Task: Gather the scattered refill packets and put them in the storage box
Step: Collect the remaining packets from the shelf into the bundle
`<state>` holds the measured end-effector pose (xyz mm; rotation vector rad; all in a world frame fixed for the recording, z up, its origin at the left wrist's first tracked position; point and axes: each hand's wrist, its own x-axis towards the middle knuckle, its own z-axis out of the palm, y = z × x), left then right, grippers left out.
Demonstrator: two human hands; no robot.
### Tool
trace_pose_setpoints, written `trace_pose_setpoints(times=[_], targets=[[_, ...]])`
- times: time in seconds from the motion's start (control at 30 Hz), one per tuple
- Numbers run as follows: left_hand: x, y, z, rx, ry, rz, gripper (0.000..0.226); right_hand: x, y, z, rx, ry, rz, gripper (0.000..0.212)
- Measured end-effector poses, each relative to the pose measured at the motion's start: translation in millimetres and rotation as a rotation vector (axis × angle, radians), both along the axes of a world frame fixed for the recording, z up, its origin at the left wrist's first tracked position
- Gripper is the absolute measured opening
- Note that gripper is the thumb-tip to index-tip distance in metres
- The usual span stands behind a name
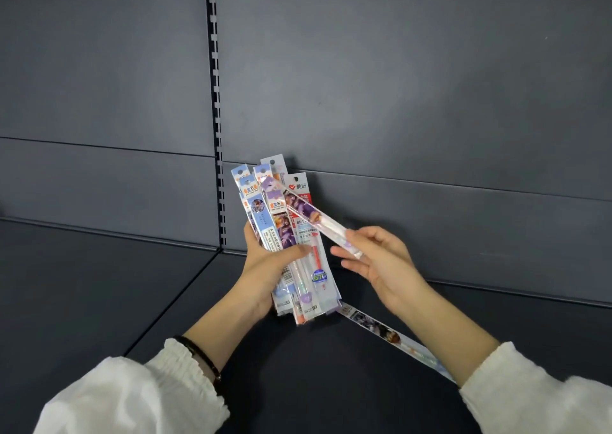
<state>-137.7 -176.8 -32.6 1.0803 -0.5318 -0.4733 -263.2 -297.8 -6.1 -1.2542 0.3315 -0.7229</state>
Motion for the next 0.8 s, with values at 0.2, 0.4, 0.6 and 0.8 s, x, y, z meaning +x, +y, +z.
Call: trace_pose_setpoints(times=[0.2,0.4,0.6,0.8], targets=[[-1,1,-1,-0.014,-0.072,-0.033,0.081,2,13,-2,-0.472,0.279,-0.048,0.005],[-8,3,0,-0.028,-0.174,-0.083,0.091,-2,19,1,-0.561,0.291,0.098,0.013],[-4,4,1,0.009,-0.175,-0.067,0.086,-6,1,7,-0.663,0.372,0.245,0.012],[-1,8,6,0.019,-0.182,-0.013,0.083,-17,-38,0,-1.042,0.801,0.216,0.037]])
